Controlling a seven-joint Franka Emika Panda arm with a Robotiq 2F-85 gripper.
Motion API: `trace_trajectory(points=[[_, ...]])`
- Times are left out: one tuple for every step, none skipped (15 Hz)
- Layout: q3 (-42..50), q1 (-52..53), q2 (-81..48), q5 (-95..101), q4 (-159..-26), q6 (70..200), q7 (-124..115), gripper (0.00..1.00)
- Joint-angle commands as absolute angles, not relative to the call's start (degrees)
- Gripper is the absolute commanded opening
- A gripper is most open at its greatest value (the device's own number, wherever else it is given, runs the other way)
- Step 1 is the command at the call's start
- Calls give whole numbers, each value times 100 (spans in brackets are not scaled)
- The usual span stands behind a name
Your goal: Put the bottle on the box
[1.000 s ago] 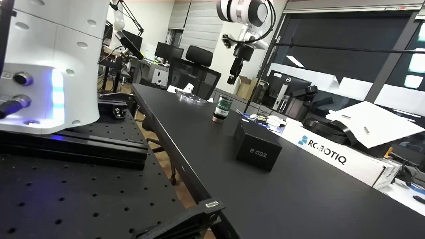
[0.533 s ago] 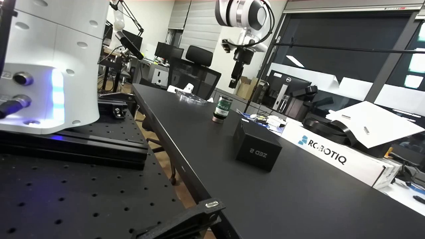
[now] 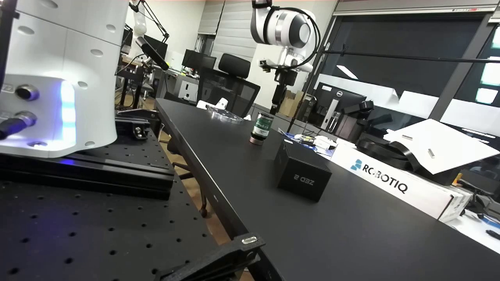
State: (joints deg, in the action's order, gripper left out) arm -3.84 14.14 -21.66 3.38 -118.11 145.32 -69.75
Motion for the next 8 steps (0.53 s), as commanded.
trace_trajectory(points=[[-198,1620,-2277,390,-11760,14400,-7267,100],[-155,1670,-2292,423,-11752,14322,-7308,100],[-138,1696,-2292,429,-11747,14259,-7313,100],[-128,1711,-2284,421,-11736,14188,-7308,100],[-116,1731,-2288,429,-11720,14130,-7328,100],[-109,1748,-2303,435,-11698,14055,-7352,100],[-109,1759,-2318,432,-11680,13982,-7363,100],[-106,1770,-2320,439,-11672,13922,-7379,100]])
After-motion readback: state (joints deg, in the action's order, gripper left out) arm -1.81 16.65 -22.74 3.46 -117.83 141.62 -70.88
